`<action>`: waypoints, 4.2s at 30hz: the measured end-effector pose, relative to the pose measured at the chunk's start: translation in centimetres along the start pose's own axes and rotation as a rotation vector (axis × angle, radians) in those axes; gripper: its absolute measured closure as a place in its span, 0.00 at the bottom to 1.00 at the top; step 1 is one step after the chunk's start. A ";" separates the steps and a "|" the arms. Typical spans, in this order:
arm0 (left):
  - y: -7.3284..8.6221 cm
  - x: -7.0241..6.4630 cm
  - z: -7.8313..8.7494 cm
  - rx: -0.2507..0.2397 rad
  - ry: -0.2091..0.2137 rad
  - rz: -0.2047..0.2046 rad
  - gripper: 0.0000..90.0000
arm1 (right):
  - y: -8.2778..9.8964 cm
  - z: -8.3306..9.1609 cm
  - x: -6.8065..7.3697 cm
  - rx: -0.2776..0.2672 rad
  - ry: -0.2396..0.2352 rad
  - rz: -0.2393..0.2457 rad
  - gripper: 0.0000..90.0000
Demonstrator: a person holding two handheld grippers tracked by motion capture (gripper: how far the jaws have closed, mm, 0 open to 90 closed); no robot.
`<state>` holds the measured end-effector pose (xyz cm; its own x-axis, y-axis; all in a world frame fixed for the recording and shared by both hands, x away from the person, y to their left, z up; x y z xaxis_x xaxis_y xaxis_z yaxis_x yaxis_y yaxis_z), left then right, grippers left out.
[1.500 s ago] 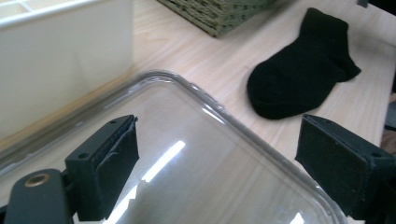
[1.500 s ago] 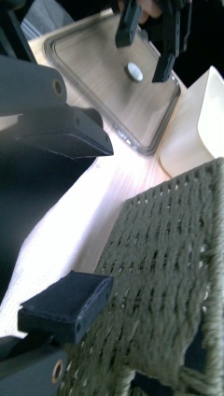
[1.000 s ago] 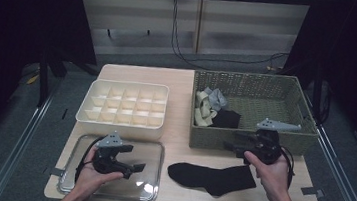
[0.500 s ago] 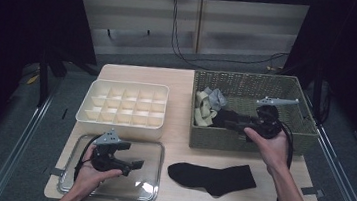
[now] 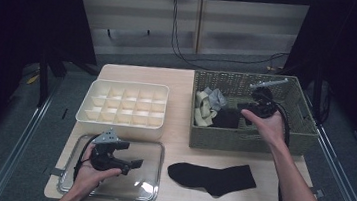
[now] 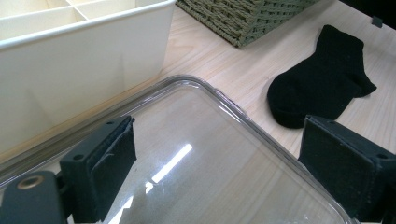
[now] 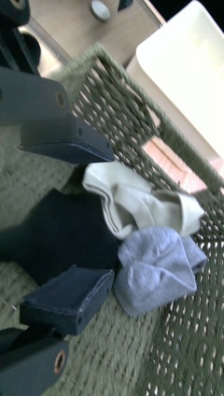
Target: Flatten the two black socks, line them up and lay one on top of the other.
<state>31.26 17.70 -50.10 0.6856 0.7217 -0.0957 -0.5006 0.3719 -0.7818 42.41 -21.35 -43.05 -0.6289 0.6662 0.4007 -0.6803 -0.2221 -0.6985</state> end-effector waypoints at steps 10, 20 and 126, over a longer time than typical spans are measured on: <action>-0.1 0.1 -0.2 -0.003 0.009 0.007 0.12 | -1.4 -1.6 -2.7 0.075 0.045 -0.016 0.37; 0.0 0.2 -0.2 0.002 0.010 0.000 0.12 | -1.7 -3.3 -5.2 0.128 0.067 -0.046 0.33; 0.0 0.1 -0.6 0.007 0.000 -0.023 0.12 | -5.0 1.6 0.4 -0.102 -0.171 0.008 0.96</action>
<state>31.68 17.40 -50.47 0.6970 0.7129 -0.0779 -0.4887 0.3927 -0.7791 44.95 -21.10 -38.38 -0.6947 0.5323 0.4838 -0.6389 -0.1477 -0.7550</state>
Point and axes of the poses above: each handheld gripper's, and its own axes: z roughly backward along the jaws, y roughly out of its underside, x roughly to its left, the point moved 6 cm from there along -z, roughly forward along the jaws, and after that the axes turned 12 degrees about -y, right-handed, at the moved point
